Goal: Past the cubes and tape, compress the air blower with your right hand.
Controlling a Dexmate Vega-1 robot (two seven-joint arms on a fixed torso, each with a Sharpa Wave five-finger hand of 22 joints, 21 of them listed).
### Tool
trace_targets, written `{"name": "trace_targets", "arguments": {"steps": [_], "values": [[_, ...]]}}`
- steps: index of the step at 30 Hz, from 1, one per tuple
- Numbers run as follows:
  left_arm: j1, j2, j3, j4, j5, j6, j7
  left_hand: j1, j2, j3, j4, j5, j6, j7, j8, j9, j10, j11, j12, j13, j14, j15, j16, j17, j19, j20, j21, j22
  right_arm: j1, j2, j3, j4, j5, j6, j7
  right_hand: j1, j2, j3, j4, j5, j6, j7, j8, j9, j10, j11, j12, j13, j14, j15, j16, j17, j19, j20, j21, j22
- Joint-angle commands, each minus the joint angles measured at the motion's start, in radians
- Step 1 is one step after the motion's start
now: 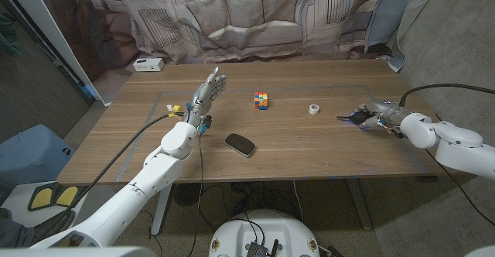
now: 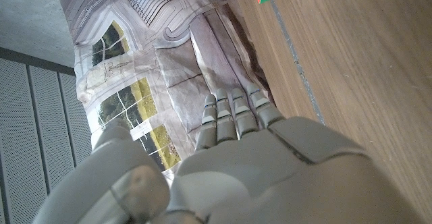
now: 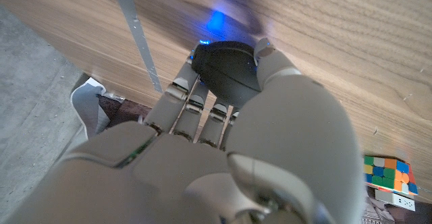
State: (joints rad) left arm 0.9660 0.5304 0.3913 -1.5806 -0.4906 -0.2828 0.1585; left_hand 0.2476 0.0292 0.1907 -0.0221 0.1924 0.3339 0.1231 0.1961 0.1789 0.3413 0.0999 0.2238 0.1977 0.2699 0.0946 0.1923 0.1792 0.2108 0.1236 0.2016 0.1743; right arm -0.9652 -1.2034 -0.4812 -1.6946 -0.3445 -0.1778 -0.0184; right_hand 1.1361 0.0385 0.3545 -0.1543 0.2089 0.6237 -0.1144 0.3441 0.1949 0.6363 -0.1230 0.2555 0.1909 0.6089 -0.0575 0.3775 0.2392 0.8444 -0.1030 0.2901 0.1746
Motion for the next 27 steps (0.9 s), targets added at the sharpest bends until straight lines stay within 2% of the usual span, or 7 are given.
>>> {"name": "trace_targets", "arguments": {"steps": [1, 10, 27], "values": [[-0.009, -0.006, 0.002, 0.02, -0.007, -0.016, -0.012, 0.001, 0.009, 0.002, -0.006, 0.0, 0.013, -0.002, -0.002, 0.005, 0.008, -0.005, 0.002, 0.006, 0.005, -0.001, -0.001, 0.002, 0.009, -0.004, -0.003, 0.004, -0.033, -0.007, 0.026, -0.025, 0.031, -0.023, -0.037, 0.004, 0.007, -0.005, 0.003, -0.003, 0.016, 0.006, 0.003, 0.003, 0.013, 0.007, 0.001, 0.002, 0.02, -0.13, 0.01, 0.003, 0.019, -0.033, 0.011, 0.004], [-0.02, -0.008, 0.003, 0.037, -0.014, -0.022, -0.026, 0.001, 0.01, 0.002, -0.007, 0.0, 0.014, -0.003, -0.002, 0.005, 0.008, -0.004, 0.001, 0.006, 0.005, 0.0, -0.001, 0.002, 0.009, -0.004, -0.003, 0.004, -0.074, -0.007, 0.066, -0.053, 0.095, -0.054, -0.078, 0.004, 0.012, -0.006, 0.004, -0.005, 0.019, 0.009, 0.0, 0.002, 0.014, 0.01, -0.004, 0.002, 0.025, -0.126, 0.008, 0.004, 0.024, -0.032, 0.011, 0.004], [-0.024, -0.005, -0.005, 0.056, -0.021, -0.041, -0.039, 0.002, 0.013, 0.003, -0.009, 0.0, 0.014, -0.003, -0.002, 0.005, 0.008, -0.003, 0.0, 0.006, 0.006, -0.001, -0.002, 0.002, 0.009, -0.004, -0.003, 0.005, -0.122, 0.002, 0.104, -0.11, 0.121, -0.08, -0.172, 0.004, 0.016, -0.009, 0.005, -0.009, 0.024, 0.011, -0.004, 0.002, 0.018, 0.015, -0.01, 0.002, 0.031, -0.123, 0.008, 0.006, 0.028, -0.03, 0.012, 0.004]]}}
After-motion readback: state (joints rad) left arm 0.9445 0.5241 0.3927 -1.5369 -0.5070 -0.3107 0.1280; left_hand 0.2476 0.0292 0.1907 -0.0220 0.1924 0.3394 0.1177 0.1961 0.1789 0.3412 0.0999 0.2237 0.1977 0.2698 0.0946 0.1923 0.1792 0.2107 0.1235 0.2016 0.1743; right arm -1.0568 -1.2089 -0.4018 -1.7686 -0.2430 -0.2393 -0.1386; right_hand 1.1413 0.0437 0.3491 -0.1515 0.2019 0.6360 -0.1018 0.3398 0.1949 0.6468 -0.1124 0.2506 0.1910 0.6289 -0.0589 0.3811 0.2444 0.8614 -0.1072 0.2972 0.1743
